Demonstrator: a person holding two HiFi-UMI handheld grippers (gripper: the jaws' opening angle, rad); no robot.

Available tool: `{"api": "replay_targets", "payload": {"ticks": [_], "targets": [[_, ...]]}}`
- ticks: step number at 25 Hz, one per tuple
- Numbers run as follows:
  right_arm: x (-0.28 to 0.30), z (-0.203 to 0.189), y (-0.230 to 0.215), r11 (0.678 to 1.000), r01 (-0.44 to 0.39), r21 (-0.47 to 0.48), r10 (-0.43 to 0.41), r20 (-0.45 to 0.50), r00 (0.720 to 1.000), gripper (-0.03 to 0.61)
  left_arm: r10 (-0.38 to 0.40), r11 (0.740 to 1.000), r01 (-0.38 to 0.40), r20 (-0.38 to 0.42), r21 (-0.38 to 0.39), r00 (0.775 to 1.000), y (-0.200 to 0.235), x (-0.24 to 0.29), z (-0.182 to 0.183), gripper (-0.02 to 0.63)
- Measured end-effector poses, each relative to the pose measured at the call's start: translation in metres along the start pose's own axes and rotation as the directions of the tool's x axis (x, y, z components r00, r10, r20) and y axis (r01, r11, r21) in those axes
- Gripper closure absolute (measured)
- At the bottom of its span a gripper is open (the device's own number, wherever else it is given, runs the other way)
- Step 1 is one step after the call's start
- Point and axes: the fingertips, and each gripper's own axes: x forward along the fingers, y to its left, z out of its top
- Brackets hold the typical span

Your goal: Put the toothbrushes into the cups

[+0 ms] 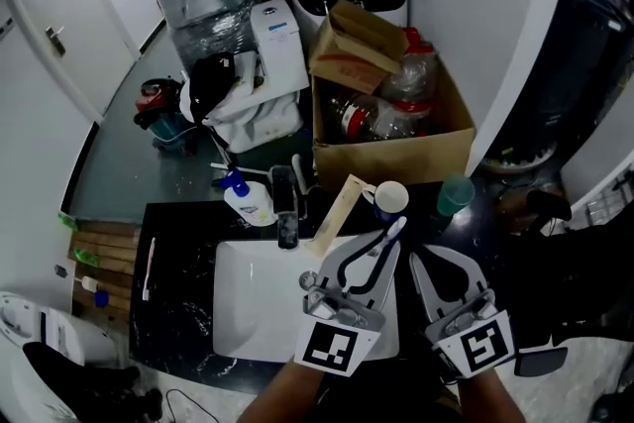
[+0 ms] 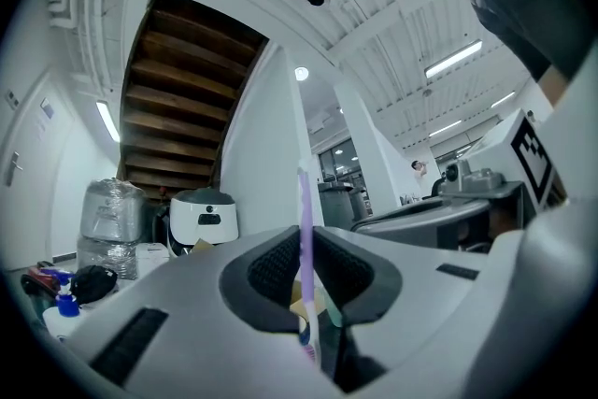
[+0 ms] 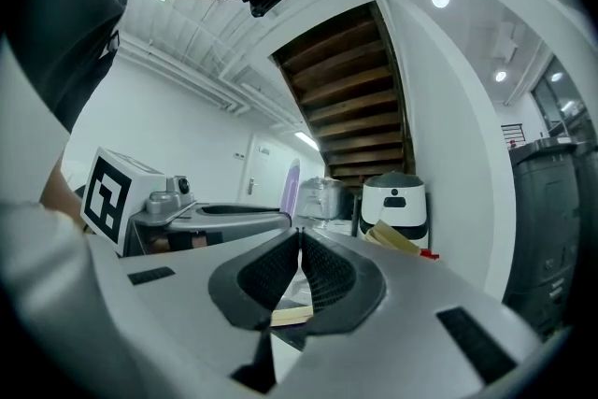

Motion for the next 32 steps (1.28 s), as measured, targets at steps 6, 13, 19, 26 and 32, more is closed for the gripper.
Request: {"api": "replay_targets", "payload": {"ticks": [6, 13, 19, 26, 32], "targets": [[0.01, -0.007, -0.039, 0.999, -0.015, 0.029, 0.015, 0.005, 1.0, 0.543, 0.012, 1.0, -0.012, -0.015, 0.023, 1.0, 0.005, 0.044, -0.007, 0.566], [0.025, -0.035, -0.07, 0.998, -0.034, 0.057, 0.036, -0.032, 0.999, 0.543, 0.02, 1.0, -0.019, -0.037, 0.017, 0.999, 0.013, 0.083, -0.026, 0.566], [0.037, -0.06, -0.089, 0.994, -0.031, 0.101, 0.037, -0.059, 0.998, 0.543, 0.014, 1.0, -0.013, -0.068, 0.004, 0.998, 0.019, 0.105, -0.05, 0.566], [0.044, -0.091, -0.099, 0.992, -0.031, 0.125, 0.045, -0.107, 0.993, 0.543, 0.025, 1.0, -0.026, -0.117, -0.008, 0.993, 0.025, 0.12, -0.085, 0.566], [0.048, -0.11, -0.103, 0.993, -0.015, 0.12, 0.032, -0.141, 0.99, 0.543, 0.019, 1.0, -0.022, -0.159, -0.017, 0.987, 0.027, 0.123, -0.111, 0.566]]}}
